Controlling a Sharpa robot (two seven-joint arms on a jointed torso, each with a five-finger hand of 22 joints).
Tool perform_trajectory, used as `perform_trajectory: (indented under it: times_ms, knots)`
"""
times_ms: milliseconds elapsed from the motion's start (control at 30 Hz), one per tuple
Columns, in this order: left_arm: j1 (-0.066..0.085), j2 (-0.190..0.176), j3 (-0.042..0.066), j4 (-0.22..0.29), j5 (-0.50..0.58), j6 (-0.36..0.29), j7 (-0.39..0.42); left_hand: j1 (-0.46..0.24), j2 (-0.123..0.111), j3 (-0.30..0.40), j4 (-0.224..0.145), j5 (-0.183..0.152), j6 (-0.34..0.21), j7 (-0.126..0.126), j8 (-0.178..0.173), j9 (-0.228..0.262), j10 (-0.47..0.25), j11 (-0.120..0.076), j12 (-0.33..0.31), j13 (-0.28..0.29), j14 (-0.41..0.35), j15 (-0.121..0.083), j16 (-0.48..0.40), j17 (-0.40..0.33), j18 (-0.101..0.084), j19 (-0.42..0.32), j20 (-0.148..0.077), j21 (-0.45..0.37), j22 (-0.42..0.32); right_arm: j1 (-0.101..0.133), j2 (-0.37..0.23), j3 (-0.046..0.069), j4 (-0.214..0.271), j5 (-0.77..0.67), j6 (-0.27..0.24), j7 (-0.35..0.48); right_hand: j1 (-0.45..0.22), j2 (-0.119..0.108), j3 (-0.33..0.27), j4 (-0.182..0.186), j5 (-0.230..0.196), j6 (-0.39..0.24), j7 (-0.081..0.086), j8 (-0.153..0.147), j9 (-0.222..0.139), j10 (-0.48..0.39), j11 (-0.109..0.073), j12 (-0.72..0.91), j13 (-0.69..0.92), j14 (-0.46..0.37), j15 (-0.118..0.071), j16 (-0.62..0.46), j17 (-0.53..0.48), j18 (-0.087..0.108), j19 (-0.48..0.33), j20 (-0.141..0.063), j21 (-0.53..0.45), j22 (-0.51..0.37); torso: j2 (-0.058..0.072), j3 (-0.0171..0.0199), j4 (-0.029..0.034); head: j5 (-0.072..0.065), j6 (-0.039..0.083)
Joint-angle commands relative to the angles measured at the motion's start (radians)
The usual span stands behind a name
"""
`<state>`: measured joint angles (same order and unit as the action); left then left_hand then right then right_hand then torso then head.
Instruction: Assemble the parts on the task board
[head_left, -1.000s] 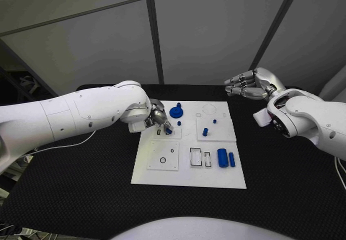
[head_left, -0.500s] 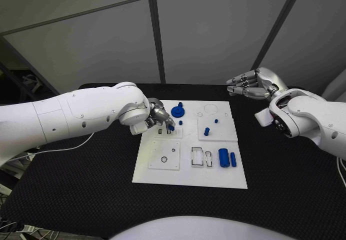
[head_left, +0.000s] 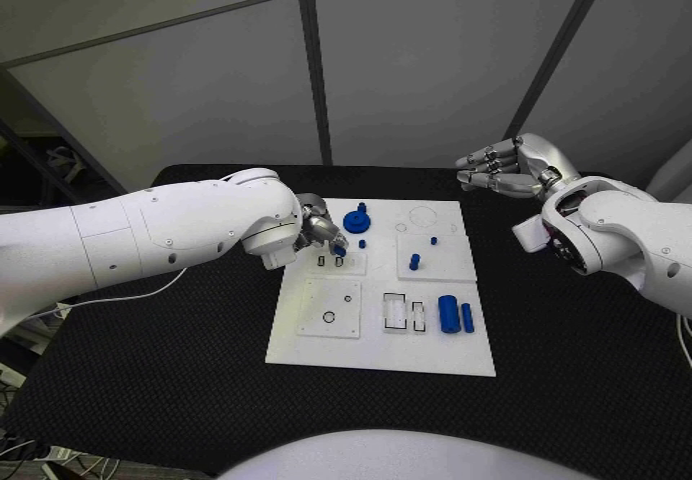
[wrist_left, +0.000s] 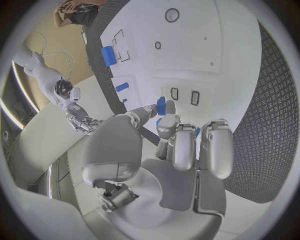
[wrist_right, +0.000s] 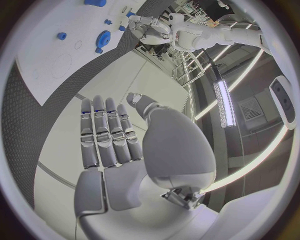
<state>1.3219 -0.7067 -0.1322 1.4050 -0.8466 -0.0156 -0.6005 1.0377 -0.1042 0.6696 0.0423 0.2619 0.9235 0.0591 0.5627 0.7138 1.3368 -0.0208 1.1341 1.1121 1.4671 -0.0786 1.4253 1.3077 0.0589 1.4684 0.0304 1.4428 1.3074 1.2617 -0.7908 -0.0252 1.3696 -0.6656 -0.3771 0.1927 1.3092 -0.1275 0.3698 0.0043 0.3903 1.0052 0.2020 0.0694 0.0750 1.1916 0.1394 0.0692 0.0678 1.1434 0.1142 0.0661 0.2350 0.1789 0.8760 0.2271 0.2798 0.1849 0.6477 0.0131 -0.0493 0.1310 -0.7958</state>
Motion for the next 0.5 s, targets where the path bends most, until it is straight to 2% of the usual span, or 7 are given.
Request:
perform_trajectory:
  times_ms: [33, 267, 500]
  knots:
    - [-0.003, 0.002, -0.001, 0.0, -0.08, -0.035, -0.01, -0.013, 0.001, 0.168, -0.158, 0.008, -0.001, -0.008, 0.007, 0.005, 0.0, -0.005, -0.002, -0.002, 0.058, -0.007, -0.004, 0.099, -0.013, 0.014, -0.008, -0.001, 0.045, 0.002, 0.0, 0.001, 0.0, -0.001, 0.008, 0.007, -0.003, -0.004, 0.001, -0.004, 0.005, 0.002, 0.006, -0.001, 0.0, -0.002, 0.004, -0.001, -0.001, -0.009, 0.0, -0.004, -0.001, 0.003, -0.002, 0.005, -0.003, -0.001, 0.0, -0.0006, -0.0004, 0.001, -0.001]
    - [-0.014, 0.007, -0.003, -0.005, -0.106, -0.037, -0.011, -0.017, 0.0, 0.171, -0.159, 0.011, -0.003, -0.008, 0.012, 0.008, 0.0, -0.005, -0.003, -0.004, 0.058, -0.008, -0.004, 0.099, -0.013, 0.014, -0.009, -0.001, 0.046, 0.002, 0.001, 0.001, 0.0, -0.001, 0.01, 0.008, -0.003, -0.004, 0.001, -0.004, 0.005, 0.002, 0.006, -0.001, 0.0, -0.002, 0.004, -0.001, -0.001, -0.009, 0.0, -0.004, -0.001, 0.003, -0.002, 0.005, -0.003, -0.001, 0.001, -0.0016, 0.0, 0.001, -0.002]
    - [-0.018, 0.012, -0.003, -0.006, -0.112, -0.027, -0.012, -0.02, -0.001, 0.173, -0.16, 0.012, -0.004, -0.009, 0.016, 0.01, 0.001, -0.006, -0.002, -0.004, 0.058, -0.008, -0.004, 0.1, -0.013, 0.015, -0.01, 0.0, 0.048, 0.002, 0.002, 0.001, -0.001, -0.001, 0.013, 0.008, -0.003, -0.004, 0.001, -0.004, 0.006, 0.002, 0.007, -0.001, 0.0, -0.003, 0.004, -0.001, -0.001, -0.009, 0.0, -0.004, -0.001, 0.003, -0.001, 0.005, -0.005, -0.002, 0.001, -0.0011, -0.0016, 0.002, -0.002]
